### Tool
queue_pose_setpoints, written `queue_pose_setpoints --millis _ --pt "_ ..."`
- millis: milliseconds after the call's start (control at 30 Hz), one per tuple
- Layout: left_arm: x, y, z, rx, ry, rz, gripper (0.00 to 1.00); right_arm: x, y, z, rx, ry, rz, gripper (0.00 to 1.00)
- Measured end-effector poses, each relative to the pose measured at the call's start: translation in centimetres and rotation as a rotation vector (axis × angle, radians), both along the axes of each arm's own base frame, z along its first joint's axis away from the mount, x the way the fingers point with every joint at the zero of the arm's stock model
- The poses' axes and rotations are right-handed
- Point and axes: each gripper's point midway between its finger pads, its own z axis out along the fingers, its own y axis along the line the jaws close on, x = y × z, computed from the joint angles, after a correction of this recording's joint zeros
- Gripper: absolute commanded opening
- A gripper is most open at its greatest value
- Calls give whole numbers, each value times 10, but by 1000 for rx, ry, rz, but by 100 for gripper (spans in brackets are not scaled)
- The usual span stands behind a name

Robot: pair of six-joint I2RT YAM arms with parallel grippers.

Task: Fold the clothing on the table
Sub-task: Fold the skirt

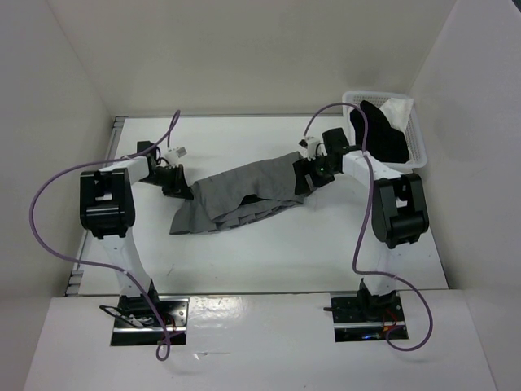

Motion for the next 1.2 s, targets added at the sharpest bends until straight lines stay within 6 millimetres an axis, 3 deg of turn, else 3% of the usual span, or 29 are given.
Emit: queue_pose_setpoints --millis 200,400,533,733,1200 --pt "0 5 11 21 -31 13 0 28 -28 9 23 -52 -105 90" --pt "1 7 13 27 -38 16 0 41 -53 9 17 -72 -178 90" --pt "1 7 13 27 -36 16 0 40 -52 2 20 -57 -176 90" --pt "1 7 13 27 -35 16 0 34 -47 -29 38 24 -161 90" --pt "-1 7 12 26 -30 13 0 37 -15 -24 180 55 -74 90"
